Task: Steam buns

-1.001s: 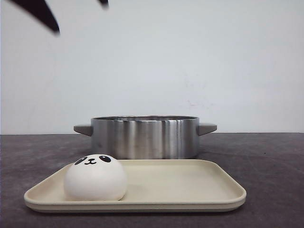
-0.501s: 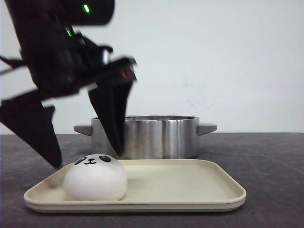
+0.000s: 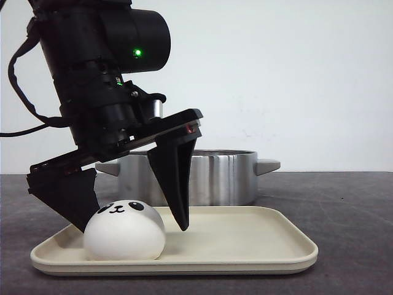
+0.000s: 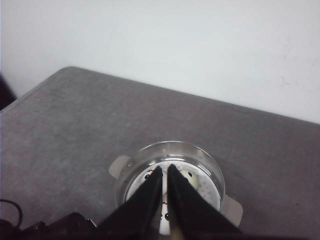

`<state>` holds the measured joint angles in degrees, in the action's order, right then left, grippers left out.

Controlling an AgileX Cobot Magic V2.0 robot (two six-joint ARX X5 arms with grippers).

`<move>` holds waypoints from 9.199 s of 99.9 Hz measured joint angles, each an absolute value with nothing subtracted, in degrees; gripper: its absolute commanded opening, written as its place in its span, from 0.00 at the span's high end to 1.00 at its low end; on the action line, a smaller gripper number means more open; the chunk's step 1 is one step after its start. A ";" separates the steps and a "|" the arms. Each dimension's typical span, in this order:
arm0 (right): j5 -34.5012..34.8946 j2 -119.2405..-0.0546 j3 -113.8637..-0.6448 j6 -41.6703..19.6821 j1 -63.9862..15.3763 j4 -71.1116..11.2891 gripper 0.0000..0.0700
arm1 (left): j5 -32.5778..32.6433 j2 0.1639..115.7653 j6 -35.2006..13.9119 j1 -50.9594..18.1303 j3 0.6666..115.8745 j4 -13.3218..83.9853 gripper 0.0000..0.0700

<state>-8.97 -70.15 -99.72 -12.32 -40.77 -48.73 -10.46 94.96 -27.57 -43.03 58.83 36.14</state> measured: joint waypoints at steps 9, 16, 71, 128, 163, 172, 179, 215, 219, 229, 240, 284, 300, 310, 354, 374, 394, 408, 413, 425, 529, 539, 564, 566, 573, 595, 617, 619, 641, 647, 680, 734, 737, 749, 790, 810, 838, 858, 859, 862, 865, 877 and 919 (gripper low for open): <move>-8.97 -70.15 -99.72 -12.38 -40.77 -48.73 0.99 | -10.44 94.98 -27.55 -43.03 58.98 37.67 0.16; -8.97 -70.15 -99.72 -12.40 -40.77 -48.73 0.99 | -10.41 94.98 -27.27 -43.05 59.11 38.89 0.20; -8.97 -70.15 -99.72 -12.43 -40.77 -48.69 0.99 | -12.75 92.36 -21.47 -43.31 60.40 43.27 1.00; -8.99 -70.15 -99.72 -12.43 -40.77 -45.43 0.99 | -4.21 87.55 -13.06 -37.74 88.84 34.17 1.00; -8.99 -70.13 -99.72 -12.43 -40.77 -46.22 0.99 | -3.51 102.39 -13.02 -31.09 88.82 33.61 1.00; -8.99 -70.15 -99.72 -12.40 -40.77 -46.52 0.99 | -3.01 105.21 -13.02 -30.68 88.82 32.67 1.00; -8.99 -70.15 -99.72 -12.43 -40.77 -47.09 0.99 | -2.92 107.07 -13.02 -30.50 88.82 32.29 1.00; -9.02 -70.15 -99.72 -12.40 -40.77 -50.13 0.99 | -2.83 111.50 -12.78 -30.37 88.82 32.16 0.82; -9.02 -70.15 -99.72 -12.43 -40.77 -50.19 0.99 | -2.81 111.50 -12.60 -30.37 88.82 31.90 0.67; -9.02 -70.15 -99.72 -12.43 -40.77 -50.19 0.99 | -2.76 111.50 -11.99 -30.33 88.79 31.90 0.28; -9.02 -70.15 -99.72 -12.43 -40.77 -50.19 0.99 | -2.76 111.50 -11.49 -30.22 88.82 32.32 0.19; -9.02 -70.15 -99.72 -12.43 -40.77 -50.19 0.99 | -2.70 111.79 -11.53 -30.04 102.39 43.42 0.21; -10.24 -70.15 -99.63 -12.40 -40.77 -50.19 0.99 | -2.70 110.50 -11.70 -30.00 110.63 47.92 0.24; -12.32 -70.13 -99.00 -12.40 -40.77 -50.41 0.99 | -2.70 105.67 -12.01 -30.02 111.00 47.79 0.37; -13.72 -70.13 -93.27 -12.38 -40.77 -46.28 0.99 | 1.65 80.82 -8.64 -29.89 111.87 50.92 0.40; -13.63 -70.13 -88.99 -12.38 -41.25 -40.01 0.99 | 2.76 69.60 -7.53 -29.85 110.17 53.65 0.40; -13.52 -70.13 -83.48 -12.38 -41.36 -34.13 0.99 | 8.49 57.39 -6.87 -29.76 102.37 56.53 0.40; -13.47 -70.13 -78.81 -11.75 -42.04 -28.21 0.99 | 11.00 48.77 -6.76 -29.76 92.95 56.90 0.40; -12.84 -70.13 -76.77 -11.09 -42.39 -25.82 0.99 | 11.90 45.93 -6.79 -29.76 89.52 56.82 0.40; -10.02 -70.13 -71.99 -8.99 -43.31 -20.23 0.99 | 12.12 40.05 -7.35 -29.76 82.72 55.44 0.61; -8.58 -70.13 -68.51 -5.85 -47.37 -18.61 0.99 | 12.19 35.33 -9.89 -29.76 76.47 53.56 1.00; -8.82 -69.87 -68.51 -5.80 -47.53 -18.33 0.99 | 12.19 35.33 -9.89 -29.76 76.47 53.56 1.00; -8.58 -63.53 -68.49 -5.80 -46.59 -17.72 0.99 | 12.19 35.33 -9.89 -29.76 76.47 53.54 1.00; -8.58 -62.41 -68.49 -5.80 -46.35 -17.80 0.99 | 12.19 35.33 -9.89 -29.76 76.47 53.54 1.00; -8.54 -58.37 -68.51 -5.78 -45.10 -19.31 0.99 | 12.19 35.33 -9.89 -29.76 76.47 53.54 1.00; -8.67 -49.50 -68.18 -2.66 -34.24 -33.15 0.99 | 12.19 35.31 -9.89 -29.76 76.47 53.52 1.00; -8.58 -37.82 -54.35 1.63 -20.91 -22.65 0.99 | 12.19 35.31 -9.89 -29.76 76.47 53.52 1.00; -8.58 -36.49 -52.38 1.80 -19.70 -20.69 0.99 | 12.19 35.31 -9.89 -29.76 76.47 53.52 1.00; -8.60 -22.83 -28.16 2.33 -7.55 -2.87 0.99 | 12.19 35.31 -9.89 -29.76 76.47 53.52 1.00; -8.58 -19.75 -22.63 1.52 -5.48 -2.02 0.99 | 12.19 35.31 -9.89 -29.76 76.47 53.52 1.00; -8.78 -7.94 -8.43 -1.15 2.22 -0.80 0.99 | 12.19 35.31 -9.91 -29.76 76.47 53.52 1.00; -4.47 -0.30 -0.89 -4.51 3.49 -7.11 0.99 | 12.19 35.31 -10.00 -29.76 76.47 53.49 1.00; -4.29 -0.30 -0.89 -4.58 3.49 -7.75 0.99 | 12.19 35.31 -10.02 -29.76 76.47 53.52 1.00; -2.59 -0.32 -0.93 -4.78 3.49 -9.89 0.99 | 12.19 35.31 -10.04 -29.76 76.47 53.52 1.00; -1.08 -0.25 -0.93 -4.78 3.49 -9.80 0.99 | 12.19 35.31 -10.04 -29.76 76.47 53.49 1.00; -1.23 -0.25 -0.91 -4.78 3.49 -9.67 0.99 | 12.19 35.29 -10.04 -29.76 76.47 53.49 1.00; -1.23 -0.25 -0.91 -4.78 3.49 -9.67 0.99 | 12.19 35.29 -10.04 -29.76 76.47 53.49 1.00; -1.23 -0.25 -0.91 -4.78 3.49 -9.67 0.99 | 12.19 35.29 -10.04 -29.76 76.47 53.49 1.00; -1.23 -0.25 -0.91 -4.78 3.49 -9.67 0.99 | 12.19 35.29 -10.04 -29.76 76.47 53.49 1.00; -1.23 -0.25 -0.91 -4.78 3.49 -9.67 0.99 | 12.19 35.29 -10.04 -29.76 76.47 53.49 1.00; -1.23 -0.25 -0.91 -4.78 3.49 -9.67 0.99 | 12.19 35.29 -10.04 -29.76 76.47 53.49 1.00; -1.23 -0.25 -0.91 -4.78 3.49 -9.67 0.99 | 12.19 35.29 -10.04 -29.76 76.47 53.49 1.00; -1.23 -0.25 -0.91 -4.78 3.49 -9.67 0.99 | 12.16 33.06 -7.84 -26.26 72.47 47.44 1.00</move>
